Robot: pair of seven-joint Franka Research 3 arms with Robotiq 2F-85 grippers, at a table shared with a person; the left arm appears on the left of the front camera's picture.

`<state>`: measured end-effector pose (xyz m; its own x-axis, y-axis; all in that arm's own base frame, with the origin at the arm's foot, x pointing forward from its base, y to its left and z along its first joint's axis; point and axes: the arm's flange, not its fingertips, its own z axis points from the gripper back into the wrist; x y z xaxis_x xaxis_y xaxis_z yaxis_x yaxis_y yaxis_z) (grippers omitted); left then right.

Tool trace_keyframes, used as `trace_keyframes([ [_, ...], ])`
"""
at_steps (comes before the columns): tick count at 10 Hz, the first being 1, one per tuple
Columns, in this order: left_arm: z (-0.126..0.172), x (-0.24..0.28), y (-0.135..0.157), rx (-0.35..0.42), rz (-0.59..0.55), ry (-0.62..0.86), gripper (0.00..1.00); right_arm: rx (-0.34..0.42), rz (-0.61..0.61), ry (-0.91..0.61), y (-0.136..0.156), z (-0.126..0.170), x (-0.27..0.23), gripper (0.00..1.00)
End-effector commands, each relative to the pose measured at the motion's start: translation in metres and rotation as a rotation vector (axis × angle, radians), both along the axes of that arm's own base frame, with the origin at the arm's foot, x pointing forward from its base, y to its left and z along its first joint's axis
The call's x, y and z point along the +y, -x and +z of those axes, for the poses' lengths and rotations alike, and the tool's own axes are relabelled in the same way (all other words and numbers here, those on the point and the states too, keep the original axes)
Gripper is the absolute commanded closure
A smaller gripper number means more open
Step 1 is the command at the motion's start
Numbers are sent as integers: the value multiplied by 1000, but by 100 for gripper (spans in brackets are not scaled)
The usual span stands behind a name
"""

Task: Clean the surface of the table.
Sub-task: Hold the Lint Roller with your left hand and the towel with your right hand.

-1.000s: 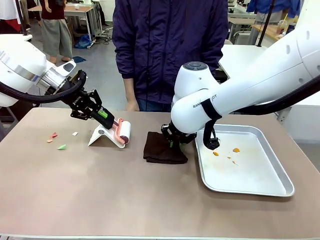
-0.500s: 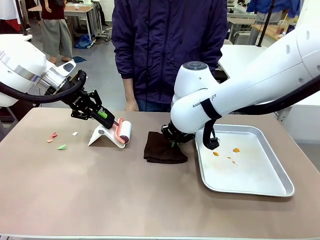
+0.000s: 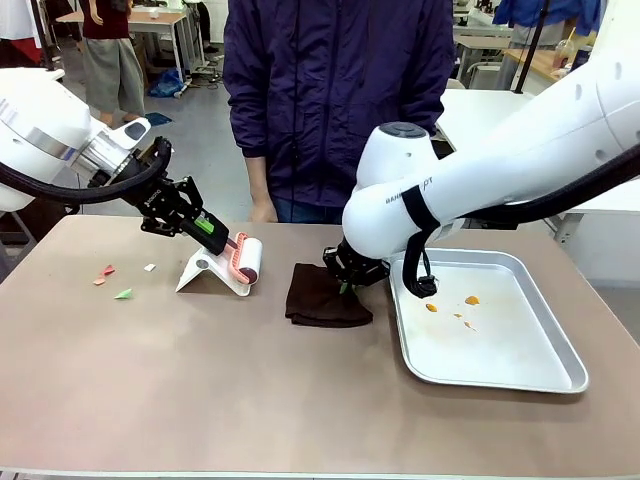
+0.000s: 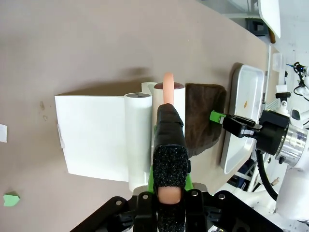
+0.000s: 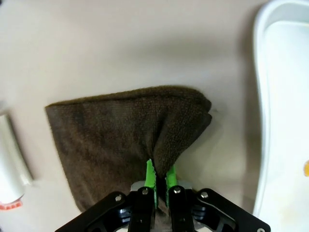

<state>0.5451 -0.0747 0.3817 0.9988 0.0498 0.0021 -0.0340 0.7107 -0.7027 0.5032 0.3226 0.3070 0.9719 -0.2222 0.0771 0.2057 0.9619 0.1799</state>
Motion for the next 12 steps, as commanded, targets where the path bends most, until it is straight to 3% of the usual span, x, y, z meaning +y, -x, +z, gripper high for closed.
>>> trace_keyframes([
  [1, 9, 7, 14, -61, 3, 35, 100, 7, 34, -218, 7, 15, -36, 100],
  [3, 25, 16, 29, -127, -19, 132, 100, 29, 96, -534, 17, 45, -81, 100],
  [6, 52, 35, 72, -137, -8, 302, 100, 52, 237, -1013, 35, 62, -136, 100],
  [8, 75, 54, 112, -186, -124, 377, 98, 12, 276, -1201, 50, 72, -173, 100],
  [9, 85, 69, 129, -228, -140, 420, 98, 0, 381, -1313, 62, 80, -194, 100],
  [10, 92, 88, 142, -224, -162, 461, 98, -16, 456, -1401, 76, 87, -218, 100],
  [11, 96, 123, 153, -186, -182, 521, 98, -46, 425, -1400, 92, 92, -246, 100],
  [12, 94, 159, 162, -156, -304, 636, 98, -75, 416, -1409, 108, 95, -273, 100],
])
